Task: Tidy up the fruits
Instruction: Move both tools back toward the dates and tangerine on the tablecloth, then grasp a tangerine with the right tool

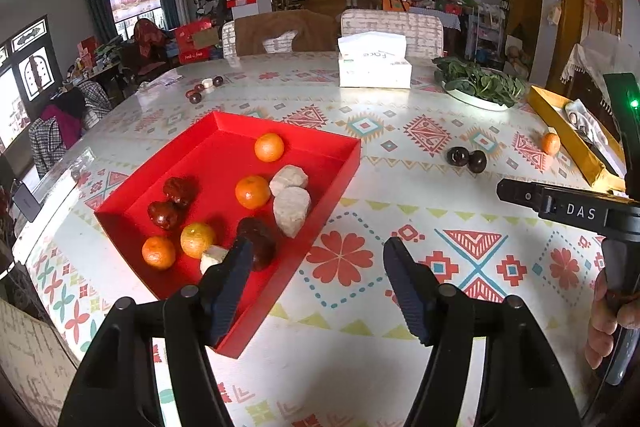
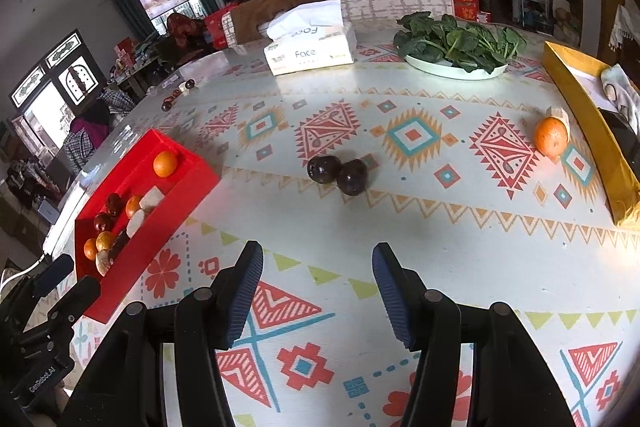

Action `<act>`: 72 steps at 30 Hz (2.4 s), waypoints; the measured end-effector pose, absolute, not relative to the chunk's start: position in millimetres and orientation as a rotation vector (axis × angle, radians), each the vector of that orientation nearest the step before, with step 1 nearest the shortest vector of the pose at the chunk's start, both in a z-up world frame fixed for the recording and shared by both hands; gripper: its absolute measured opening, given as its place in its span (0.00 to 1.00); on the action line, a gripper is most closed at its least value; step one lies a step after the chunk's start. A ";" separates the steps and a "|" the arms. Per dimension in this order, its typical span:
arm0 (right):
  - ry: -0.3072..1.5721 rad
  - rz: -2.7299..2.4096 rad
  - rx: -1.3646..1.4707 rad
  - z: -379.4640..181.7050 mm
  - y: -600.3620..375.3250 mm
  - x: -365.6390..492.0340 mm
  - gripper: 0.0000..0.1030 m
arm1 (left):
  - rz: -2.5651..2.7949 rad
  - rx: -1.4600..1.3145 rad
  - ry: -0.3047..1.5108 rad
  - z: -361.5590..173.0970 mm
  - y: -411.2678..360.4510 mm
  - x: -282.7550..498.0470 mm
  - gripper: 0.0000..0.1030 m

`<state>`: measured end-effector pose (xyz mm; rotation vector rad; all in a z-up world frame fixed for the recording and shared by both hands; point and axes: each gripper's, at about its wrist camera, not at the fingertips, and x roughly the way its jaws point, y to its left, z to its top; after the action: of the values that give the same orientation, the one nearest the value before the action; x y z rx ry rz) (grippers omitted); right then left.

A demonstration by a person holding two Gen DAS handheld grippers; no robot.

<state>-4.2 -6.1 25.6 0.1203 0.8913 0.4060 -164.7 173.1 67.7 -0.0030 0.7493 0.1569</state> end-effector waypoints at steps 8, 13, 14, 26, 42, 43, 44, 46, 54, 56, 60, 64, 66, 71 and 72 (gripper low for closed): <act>0.909 0.385 0.116 20.6 -14.8 2.7 0.60 | 0.129 -0.012 0.765 63.4 169.9 -157.5 0.66; 0.887 0.321 0.142 28.1 -45.2 10.6 0.60 | 0.096 -0.035 0.776 59.7 167.1 -152.8 0.66; 0.879 0.300 0.156 31.1 -55.5 13.3 0.60 | 0.091 -0.034 0.779 58.2 165.8 -151.5 0.67; 0.794 0.114 0.296 59.9 -137.1 49.9 0.60 | 0.007 -0.092 0.792 51.4 160.2 -143.2 0.69; 0.910 0.390 0.032 15.6 -7.4 71.2 0.60 | -0.055 -0.140 0.806 42.0 159.0 -127.7 0.69; 0.895 0.379 0.036 16.7 -11.5 70.0 0.60 | -0.064 -0.144 0.803 41.7 159.3 -127.1 0.69; 0.878 0.361 0.050 20.2 -18.9 70.2 0.60 | -0.072 -0.150 0.799 41.8 159.6 -126.5 0.69; 0.834 0.271 0.091 30.4 -42.8 73.6 0.60 | -0.094 -0.163 0.789 42.2 159.1 -126.0 0.69; 0.788 -0.069 0.193 27.4 -143.9 103.1 0.60 | -0.185 -0.158 0.787 37.8 135.0 -118.0 0.69; 0.816 -0.082 0.202 19.0 -151.5 110.2 0.60 | -0.204 -0.152 0.803 34.3 126.4 -115.4 0.69; 0.873 -0.058 0.179 5.5 -144.4 124.4 0.60 | -0.218 -0.128 0.819 31.4 114.2 -116.2 0.69; 0.874 -0.029 0.206 3.2 -148.2 123.8 0.39 | -0.217 -0.127 0.816 35.3 110.0 -121.1 0.69; 0.877 0.004 0.214 2.8 -147.3 120.4 0.39 | -0.211 -0.127 0.810 38.0 110.7 -123.3 0.69; 0.908 0.144 0.271 2.3 -129.5 107.6 0.38 | -0.203 -0.139 0.796 45.1 116.2 -131.4 0.69; 0.917 0.178 0.287 1.6 -126.0 105.0 0.38 | -0.201 -0.137 0.792 46.8 116.8 -133.5 0.69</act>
<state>105.0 -126.0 1.6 0.2874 0.9172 0.1777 -133.5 116.8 46.8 -0.1371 0.7920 -0.2015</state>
